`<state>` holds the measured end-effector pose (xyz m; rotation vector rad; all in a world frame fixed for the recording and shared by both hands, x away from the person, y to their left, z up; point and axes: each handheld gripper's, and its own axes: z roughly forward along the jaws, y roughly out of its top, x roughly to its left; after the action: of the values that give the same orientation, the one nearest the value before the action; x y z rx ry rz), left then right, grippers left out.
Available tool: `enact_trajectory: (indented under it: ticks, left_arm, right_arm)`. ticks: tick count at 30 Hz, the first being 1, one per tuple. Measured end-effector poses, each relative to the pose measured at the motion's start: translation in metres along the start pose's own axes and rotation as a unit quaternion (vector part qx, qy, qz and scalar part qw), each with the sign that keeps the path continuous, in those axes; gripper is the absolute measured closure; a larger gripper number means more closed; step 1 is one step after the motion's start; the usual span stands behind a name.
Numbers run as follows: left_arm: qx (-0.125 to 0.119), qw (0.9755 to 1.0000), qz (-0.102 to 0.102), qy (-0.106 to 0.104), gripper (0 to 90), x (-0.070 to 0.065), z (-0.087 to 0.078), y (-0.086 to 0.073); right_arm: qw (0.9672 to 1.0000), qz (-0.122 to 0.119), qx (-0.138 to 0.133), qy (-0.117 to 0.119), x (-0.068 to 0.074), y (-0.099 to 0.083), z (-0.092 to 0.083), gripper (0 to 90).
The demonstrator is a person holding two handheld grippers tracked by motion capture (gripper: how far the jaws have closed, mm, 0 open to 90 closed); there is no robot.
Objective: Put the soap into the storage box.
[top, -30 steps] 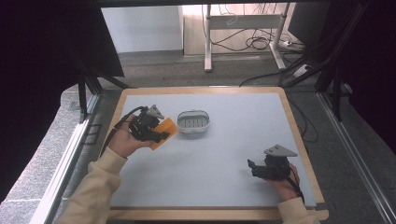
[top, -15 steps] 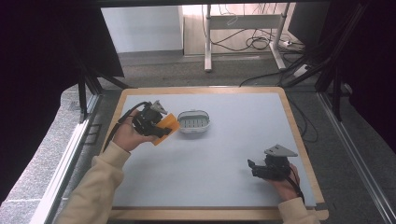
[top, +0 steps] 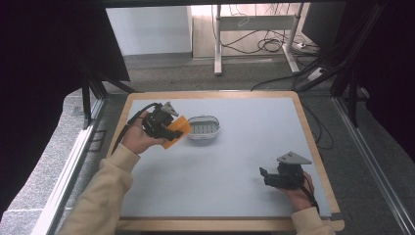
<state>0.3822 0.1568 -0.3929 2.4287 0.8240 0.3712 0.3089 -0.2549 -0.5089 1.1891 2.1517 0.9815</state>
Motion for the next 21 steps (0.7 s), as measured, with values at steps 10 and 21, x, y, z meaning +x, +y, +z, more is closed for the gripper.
enact_trajectory:
  ticks: [10, 21]
  left_arm:
    - [0.000, 1.0000, 0.005, -0.002, 61.8, 0.002, 0.002, 0.012]
    - [0.000, 0.9999, 0.017, 0.000, 61.8, 0.003, 0.007, 0.024]
  right_arm:
    - [1.0000, 0.000, 0.001, -0.001, -0.001, 0.000, 0.000, 16.1]
    - [1.0000, 0.000, 0.002, -0.001, -0.001, -0.001, 0.000, 16.1]
